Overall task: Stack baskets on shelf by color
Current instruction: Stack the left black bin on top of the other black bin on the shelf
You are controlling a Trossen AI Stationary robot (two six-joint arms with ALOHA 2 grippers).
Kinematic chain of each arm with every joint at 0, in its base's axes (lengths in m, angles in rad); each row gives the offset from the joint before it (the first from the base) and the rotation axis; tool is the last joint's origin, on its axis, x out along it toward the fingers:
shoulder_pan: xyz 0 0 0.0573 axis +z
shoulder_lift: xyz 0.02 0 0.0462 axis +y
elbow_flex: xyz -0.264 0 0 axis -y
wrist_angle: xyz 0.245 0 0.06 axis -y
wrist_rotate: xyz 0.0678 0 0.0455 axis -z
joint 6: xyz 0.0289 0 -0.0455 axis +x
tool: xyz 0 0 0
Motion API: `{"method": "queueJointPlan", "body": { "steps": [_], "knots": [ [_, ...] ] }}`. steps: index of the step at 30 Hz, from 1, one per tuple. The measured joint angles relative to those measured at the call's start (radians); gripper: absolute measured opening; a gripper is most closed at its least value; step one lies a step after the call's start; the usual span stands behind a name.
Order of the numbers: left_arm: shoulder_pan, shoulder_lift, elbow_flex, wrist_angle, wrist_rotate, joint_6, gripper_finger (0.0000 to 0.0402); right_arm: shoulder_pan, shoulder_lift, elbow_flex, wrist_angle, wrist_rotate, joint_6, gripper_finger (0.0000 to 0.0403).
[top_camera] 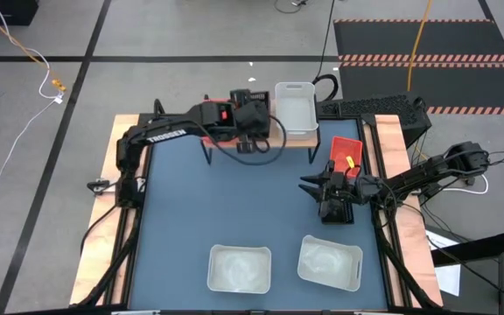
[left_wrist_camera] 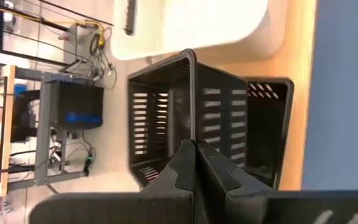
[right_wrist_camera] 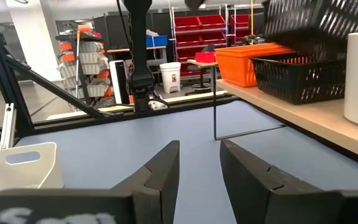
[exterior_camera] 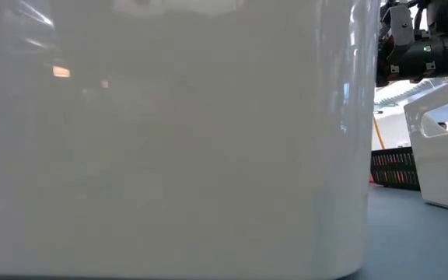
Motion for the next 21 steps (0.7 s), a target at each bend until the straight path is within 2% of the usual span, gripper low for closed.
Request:
{"method": "queueJointPlan", "body": {
  "steps": [3, 8, 21],
  "knots": [
    [0.001, 0.0, -0.049, 0.003, 0.001, 0.003, 0.0015, 0.0, 0.0, 0.0, -0.003, 0.001, -0.002, 0.0109],
    [-0.008, 0.001, -0.1, -0.002, 0.001, 0.0, 0.0058, 0.0, 0.0, 0.0, -0.003, 0.002, -0.008, 0.0109],
    [-0.064, -0.007, -0.103, 0.049, 0.001, -0.026, 0.015, 0.0, 0.0, 0.0, -0.001, 0.002, -0.001, 0.0109]
  ]
}}
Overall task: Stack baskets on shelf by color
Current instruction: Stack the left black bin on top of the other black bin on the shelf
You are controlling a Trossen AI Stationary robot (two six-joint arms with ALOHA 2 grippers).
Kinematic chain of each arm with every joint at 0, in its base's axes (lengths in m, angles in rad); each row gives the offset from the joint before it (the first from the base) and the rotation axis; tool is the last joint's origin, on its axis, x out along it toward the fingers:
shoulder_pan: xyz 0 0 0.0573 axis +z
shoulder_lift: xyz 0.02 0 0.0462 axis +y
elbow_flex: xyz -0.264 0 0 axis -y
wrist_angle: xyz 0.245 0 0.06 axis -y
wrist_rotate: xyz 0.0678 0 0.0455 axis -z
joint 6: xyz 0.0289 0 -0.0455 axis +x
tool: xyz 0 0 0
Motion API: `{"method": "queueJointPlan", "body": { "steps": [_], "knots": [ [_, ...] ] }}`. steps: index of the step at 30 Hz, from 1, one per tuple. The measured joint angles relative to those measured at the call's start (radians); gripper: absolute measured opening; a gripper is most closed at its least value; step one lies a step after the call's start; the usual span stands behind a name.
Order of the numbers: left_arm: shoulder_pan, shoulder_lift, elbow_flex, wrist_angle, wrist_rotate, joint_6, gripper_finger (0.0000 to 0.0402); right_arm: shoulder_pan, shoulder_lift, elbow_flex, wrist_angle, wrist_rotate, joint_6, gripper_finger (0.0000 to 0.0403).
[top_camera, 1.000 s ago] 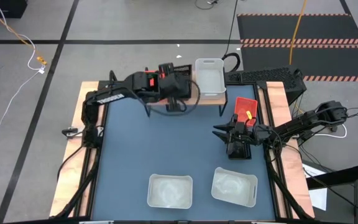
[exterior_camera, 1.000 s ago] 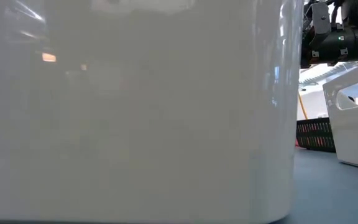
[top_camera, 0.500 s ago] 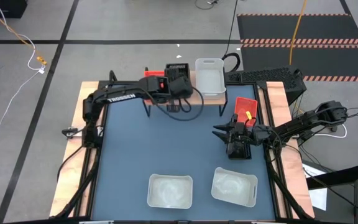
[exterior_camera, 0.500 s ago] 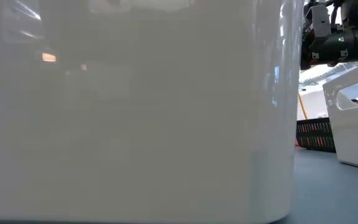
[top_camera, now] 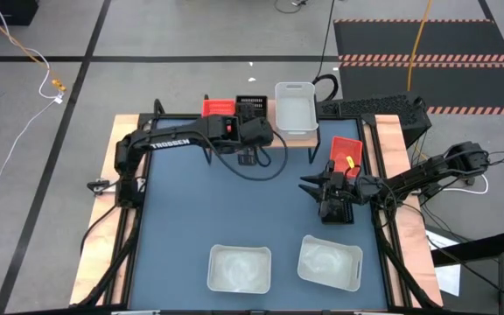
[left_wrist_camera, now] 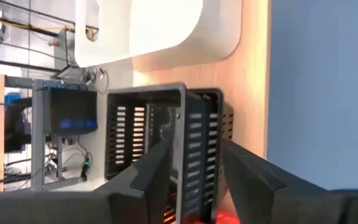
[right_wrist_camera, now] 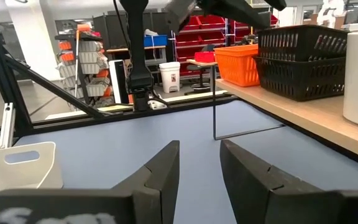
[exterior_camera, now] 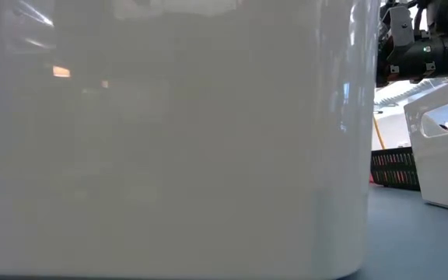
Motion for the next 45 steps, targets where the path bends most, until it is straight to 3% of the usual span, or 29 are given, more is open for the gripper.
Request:
{"method": "queueJointPlan", "body": {
  "steps": [6, 11, 20, 23, 28, 31, 38, 45],
  "knots": [
    [0.006, 0.019, 0.0, 0.001, 0.093, -0.131, 0.0165, 0.0, 0.0, 0.0, 0.006, 0.0, 0.001, 0.0109],
    [0.014, 0.041, -0.002, -0.006, 0.096, -0.161, 0.0165, 0.0, 0.0, 0.0, 0.004, 0.0, 0.025, 0.0109],
    [-0.004, 0.039, 0.0, -0.003, 0.32, -0.156, 0.0166, 0.0, 0.0, 0.0, 0.004, 0.0, 0.017, 0.0109],
    [-0.005, 0.039, 0.0, 0.007, 0.302, -0.147, 0.0166, 0.0, 0.0, 0.0, 0.0, 0.0, 0.019, 0.0109],
    [-0.005, -0.011, 0.0, 0.031, 0.114, -0.13, 0.0166, 0.0, 0.0, 0.0, -0.004, 0.0, 0.02, 0.0109],
    [0.006, -0.028, 0.0, 0.051, 0.064, -0.13, 0.0166, 0.0, 0.0, 0.0, -0.004, 0.0, 0.02, 0.0109],
    [0.083, -0.019, 0.0, 0.053, 0.065, -0.151, 0.0149, 0.0, 0.0, 0.0, 0.0, -0.001, 0.02, 0.0109],
    [0.135, 0.004, -0.002, 0.039, 0.21, -0.215, 0.0107, 0.0, 0.0, 0.0, -0.001, -0.004, 0.031, 0.0109]
  ]
}}
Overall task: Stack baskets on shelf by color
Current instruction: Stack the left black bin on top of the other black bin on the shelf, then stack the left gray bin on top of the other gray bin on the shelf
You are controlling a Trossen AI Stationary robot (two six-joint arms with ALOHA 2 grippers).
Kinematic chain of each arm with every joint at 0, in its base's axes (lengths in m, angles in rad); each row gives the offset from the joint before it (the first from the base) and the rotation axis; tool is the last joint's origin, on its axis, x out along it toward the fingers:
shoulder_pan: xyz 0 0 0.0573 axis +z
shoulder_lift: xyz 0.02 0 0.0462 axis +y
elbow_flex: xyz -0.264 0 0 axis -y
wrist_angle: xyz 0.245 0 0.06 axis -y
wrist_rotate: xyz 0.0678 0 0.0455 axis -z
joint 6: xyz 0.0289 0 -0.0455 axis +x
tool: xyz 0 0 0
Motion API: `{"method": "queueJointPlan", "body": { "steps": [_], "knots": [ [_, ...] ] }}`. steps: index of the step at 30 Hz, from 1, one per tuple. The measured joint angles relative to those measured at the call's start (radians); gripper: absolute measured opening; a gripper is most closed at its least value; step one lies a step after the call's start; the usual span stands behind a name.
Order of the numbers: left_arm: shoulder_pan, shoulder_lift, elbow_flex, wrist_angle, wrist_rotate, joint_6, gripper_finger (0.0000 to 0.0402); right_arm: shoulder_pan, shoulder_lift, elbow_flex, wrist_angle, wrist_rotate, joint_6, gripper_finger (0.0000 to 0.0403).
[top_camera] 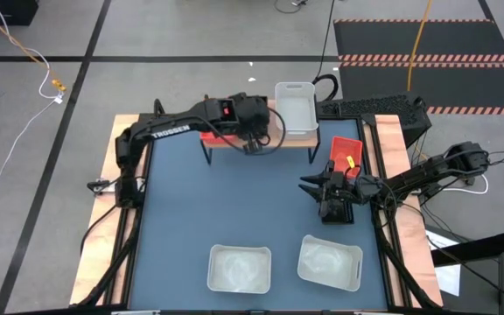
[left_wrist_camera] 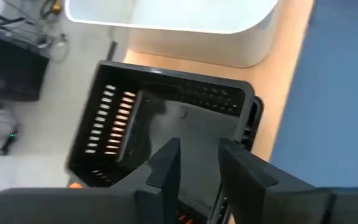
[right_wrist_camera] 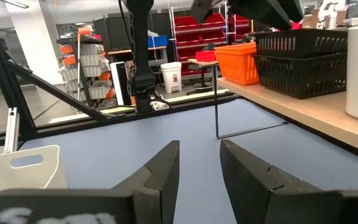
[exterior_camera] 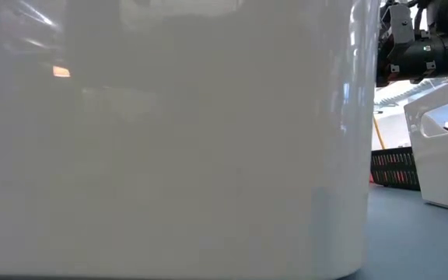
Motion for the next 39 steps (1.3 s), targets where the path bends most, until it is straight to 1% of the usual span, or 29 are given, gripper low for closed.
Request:
{"method": "queueJointPlan", "body": {
  "steps": [4, 12, 15, 18, 23, 27, 30, 32, 35, 37, 39],
  "knots": [
    [-0.003, 0.003, -0.031, 0.016, 0.027, 0.001, 0.009, 0.0, 0.0, 0.0, 0.0, 0.0, -0.003, 0.0109],
    [-0.03, 0.003, -0.091, 0.02, 0.058, 0.012, 0.0073, 0.0, 0.0, 0.0, 0.001, 0.0, -0.003, 0.0109],
    [-0.057, 0.003, -0.082, 0.0, 0.059, 0.008, 0.0067, 0.0, 0.0, 0.0, 0.005, 0.0, -0.001, 0.0109],
    [-0.1, -0.011, -0.067, -0.014, 0.058, 0.007, 0.0065, 0.0, 0.0, 0.0, 0.005, 0.0, -0.003, 0.0109],
    [-0.205, -0.076, -0.064, -0.008, 0.053, 0.016, 0.0065, 0.0, 0.0, 0.0, 0.002, -0.001, -0.003, 0.0109],
    [-0.276, -0.114, -0.064, 0.006, -0.012, 0.03, 0.0065, 0.0, 0.0, 0.0, -0.003, -0.001, -0.003, 0.0109],
    [-0.328, -0.149, -0.063, -0.036, -0.017, 0.001, 0.0065, 0.0, 0.0, 0.0, -0.003, -0.005, 0.003, 0.0109],
    [-0.37, -0.153, -0.062, -0.095, 0.006, -0.021, 0.0065, 0.0, 0.0, 0.0, -0.008, -0.005, 0.008, 0.0109],
    [-0.437, -0.148, -0.067, -0.251, 0.085, -0.069, 0.0065, 0.0, 0.0, 0.0, -0.013, -0.005, 0.005, 0.0109],
    [-0.48, -0.143, -0.1, -0.277, 0.142, -0.102, 0.0065, 0.0, 0.0, 0.0, -0.012, -0.005, -0.002, 0.0109],
    [-0.526, -0.14, -0.173, -0.281, 0.191, -0.109, 0.0065, 0.0, 0.0, 0.0, -0.01, -0.005, -0.003, 0.0109]
  ]
}}
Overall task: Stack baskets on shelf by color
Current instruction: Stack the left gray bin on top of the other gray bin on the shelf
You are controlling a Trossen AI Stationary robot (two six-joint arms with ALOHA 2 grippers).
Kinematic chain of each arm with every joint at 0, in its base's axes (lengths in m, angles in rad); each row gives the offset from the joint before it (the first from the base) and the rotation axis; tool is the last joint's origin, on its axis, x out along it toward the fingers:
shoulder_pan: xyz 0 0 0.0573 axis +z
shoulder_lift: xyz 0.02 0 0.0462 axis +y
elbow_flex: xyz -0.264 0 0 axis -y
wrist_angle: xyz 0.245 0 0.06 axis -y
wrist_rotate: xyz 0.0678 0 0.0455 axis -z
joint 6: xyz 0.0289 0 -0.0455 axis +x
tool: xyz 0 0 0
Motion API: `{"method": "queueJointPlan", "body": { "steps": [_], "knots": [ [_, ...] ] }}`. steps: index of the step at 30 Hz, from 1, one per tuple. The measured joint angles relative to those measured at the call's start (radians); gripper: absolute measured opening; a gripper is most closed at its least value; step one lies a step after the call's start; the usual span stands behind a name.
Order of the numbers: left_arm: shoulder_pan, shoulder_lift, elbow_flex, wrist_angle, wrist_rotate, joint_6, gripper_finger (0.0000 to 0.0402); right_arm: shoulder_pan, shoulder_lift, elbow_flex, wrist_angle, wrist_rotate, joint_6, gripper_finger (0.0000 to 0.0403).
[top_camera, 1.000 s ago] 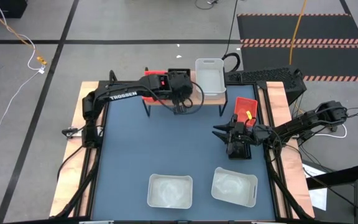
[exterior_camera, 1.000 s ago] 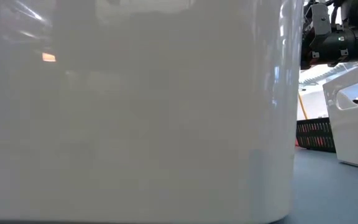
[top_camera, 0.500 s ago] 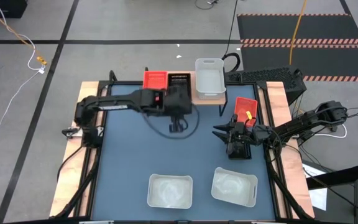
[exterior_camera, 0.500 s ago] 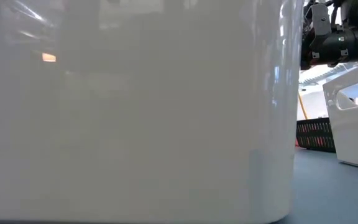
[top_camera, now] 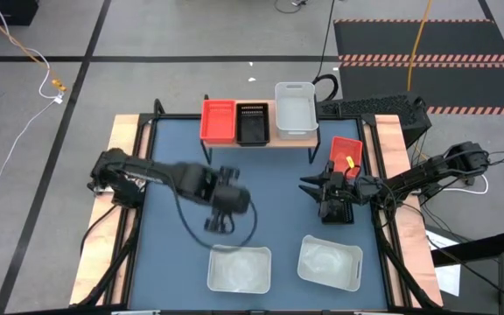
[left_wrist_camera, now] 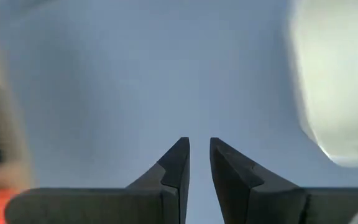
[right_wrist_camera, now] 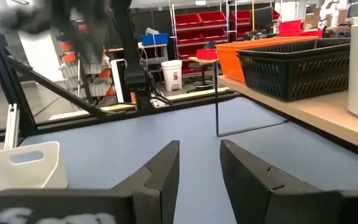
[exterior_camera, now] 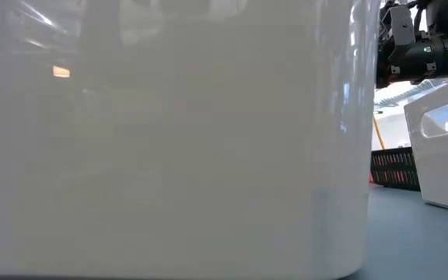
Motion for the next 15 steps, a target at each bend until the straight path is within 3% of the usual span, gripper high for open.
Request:
{"method": "queueJointPlan", "body": {
  "steps": [8, 15],
  "knots": [
    [-0.221, 0.003, -0.262, 0.051, 0.052, 0.136, 0.0065, 0.0, 0.0, 0.0, 0.019, -0.026, -0.062, 0.0109],
    [-0.294, 0.003, -0.296, 0.181, -0.054, 0.086, 0.0065, 0.0, 0.0, 0.0, 0.046, -0.025, -0.043, 0.0109]
  ]
}}
